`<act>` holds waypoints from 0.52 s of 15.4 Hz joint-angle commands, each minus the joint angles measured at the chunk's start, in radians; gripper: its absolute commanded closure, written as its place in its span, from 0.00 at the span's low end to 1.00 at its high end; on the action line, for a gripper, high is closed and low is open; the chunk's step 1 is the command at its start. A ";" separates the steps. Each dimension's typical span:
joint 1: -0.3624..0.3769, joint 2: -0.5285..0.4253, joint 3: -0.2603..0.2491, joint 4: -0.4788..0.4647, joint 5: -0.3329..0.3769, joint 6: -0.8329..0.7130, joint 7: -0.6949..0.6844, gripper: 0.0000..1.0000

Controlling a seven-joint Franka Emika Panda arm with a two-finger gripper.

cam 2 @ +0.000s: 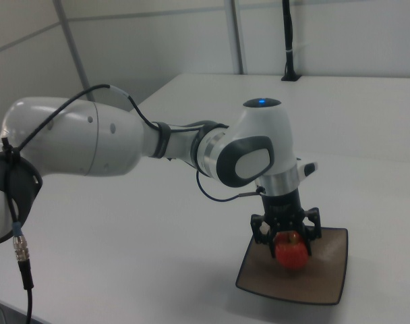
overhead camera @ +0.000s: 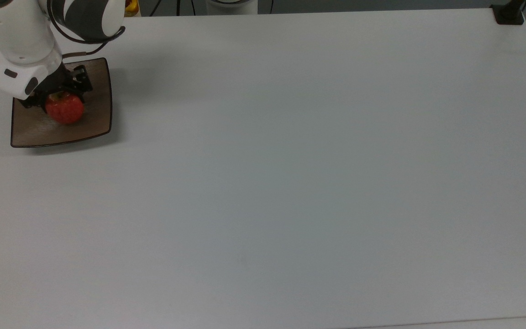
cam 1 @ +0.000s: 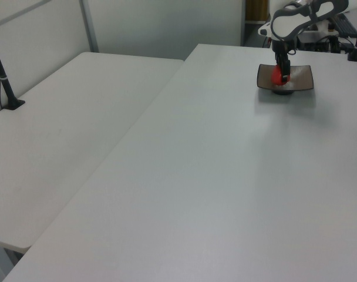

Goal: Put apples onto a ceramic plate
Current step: 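Lower the apple onto the plate and open the gripper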

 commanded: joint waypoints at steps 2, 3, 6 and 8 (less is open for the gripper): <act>-0.003 0.014 0.000 0.004 0.010 0.013 -0.010 0.23; -0.003 0.012 -0.001 -0.001 0.010 0.013 -0.010 0.00; -0.003 -0.005 0.000 0.002 0.016 -0.001 -0.005 0.00; -0.003 -0.043 0.000 0.001 0.027 -0.011 0.006 0.00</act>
